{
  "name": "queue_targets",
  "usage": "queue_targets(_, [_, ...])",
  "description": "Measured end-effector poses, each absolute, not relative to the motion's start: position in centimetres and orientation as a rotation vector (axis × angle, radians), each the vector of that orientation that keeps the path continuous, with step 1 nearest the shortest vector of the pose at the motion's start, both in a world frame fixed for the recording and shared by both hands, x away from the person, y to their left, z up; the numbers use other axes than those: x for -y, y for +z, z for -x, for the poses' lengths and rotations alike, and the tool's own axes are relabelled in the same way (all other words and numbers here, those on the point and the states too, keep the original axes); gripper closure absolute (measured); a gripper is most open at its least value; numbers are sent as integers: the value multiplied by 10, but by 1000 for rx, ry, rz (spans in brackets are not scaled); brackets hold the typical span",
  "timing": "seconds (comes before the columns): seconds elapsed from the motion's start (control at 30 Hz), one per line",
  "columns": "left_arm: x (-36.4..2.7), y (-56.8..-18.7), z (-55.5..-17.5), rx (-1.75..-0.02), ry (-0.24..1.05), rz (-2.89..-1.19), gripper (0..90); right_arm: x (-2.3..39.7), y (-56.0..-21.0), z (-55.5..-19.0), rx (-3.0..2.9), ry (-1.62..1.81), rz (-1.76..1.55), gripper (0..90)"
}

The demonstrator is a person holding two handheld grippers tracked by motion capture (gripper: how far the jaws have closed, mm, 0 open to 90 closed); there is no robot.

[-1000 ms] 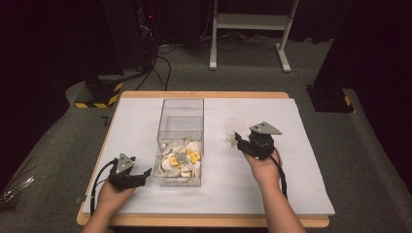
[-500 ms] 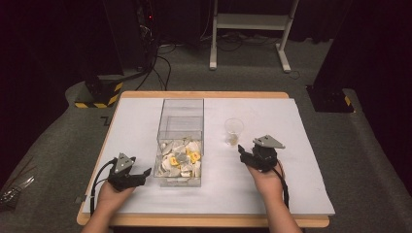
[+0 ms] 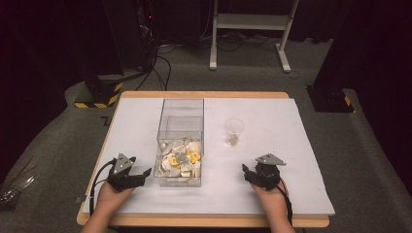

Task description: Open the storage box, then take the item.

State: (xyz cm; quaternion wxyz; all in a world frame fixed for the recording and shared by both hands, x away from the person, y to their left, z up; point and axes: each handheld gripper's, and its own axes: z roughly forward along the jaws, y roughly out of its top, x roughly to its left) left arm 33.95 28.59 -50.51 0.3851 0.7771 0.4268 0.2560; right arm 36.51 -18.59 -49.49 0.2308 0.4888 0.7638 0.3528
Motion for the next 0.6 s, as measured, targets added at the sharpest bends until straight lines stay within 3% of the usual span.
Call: queue_targets(0.6, [-287, -484, -330, -1074, 543, -1884, 168, 189, -504, -351, -2123, 899, -1378, 302])
